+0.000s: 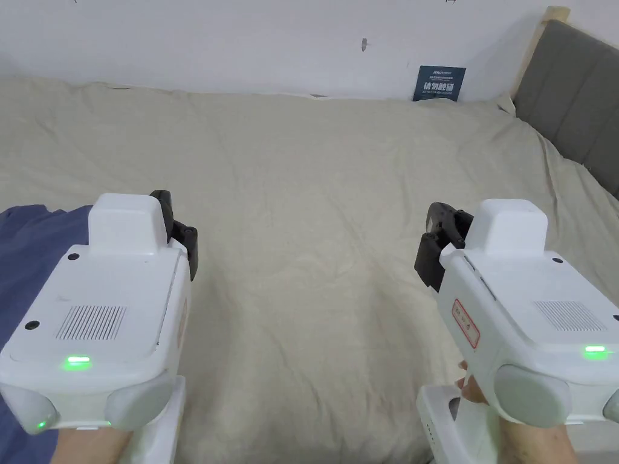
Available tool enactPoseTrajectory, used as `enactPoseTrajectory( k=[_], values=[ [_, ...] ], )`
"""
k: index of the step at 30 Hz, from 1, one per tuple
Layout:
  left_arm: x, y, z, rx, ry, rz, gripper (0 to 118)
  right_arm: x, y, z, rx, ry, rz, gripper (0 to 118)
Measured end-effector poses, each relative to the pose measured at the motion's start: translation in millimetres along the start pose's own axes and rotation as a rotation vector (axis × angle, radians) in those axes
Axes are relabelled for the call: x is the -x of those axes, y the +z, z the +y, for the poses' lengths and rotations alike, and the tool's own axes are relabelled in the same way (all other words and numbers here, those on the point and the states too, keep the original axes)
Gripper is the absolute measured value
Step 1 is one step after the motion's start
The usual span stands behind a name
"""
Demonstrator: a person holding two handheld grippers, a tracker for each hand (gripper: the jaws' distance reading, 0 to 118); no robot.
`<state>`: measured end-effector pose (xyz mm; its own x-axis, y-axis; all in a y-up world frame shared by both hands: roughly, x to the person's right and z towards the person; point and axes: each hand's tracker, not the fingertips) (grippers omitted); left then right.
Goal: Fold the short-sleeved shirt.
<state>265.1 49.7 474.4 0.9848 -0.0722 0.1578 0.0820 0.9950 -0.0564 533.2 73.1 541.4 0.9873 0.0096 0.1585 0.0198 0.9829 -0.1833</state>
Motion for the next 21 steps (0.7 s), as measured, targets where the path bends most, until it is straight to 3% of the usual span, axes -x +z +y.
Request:
enactPoseTrajectory(
  k=[16,21],
  values=[
    [7.2,2.7,4.8,-0.011,0.006,0.013,0,3.6,-1.7,4.7,0.000,0.007,0.020,2],
    [32.4,10.6,6.6,-0.015,0.014,0.082,0,24.7,-8.2,9.6,-0.014,0.024,0.093,2]
  ],
)
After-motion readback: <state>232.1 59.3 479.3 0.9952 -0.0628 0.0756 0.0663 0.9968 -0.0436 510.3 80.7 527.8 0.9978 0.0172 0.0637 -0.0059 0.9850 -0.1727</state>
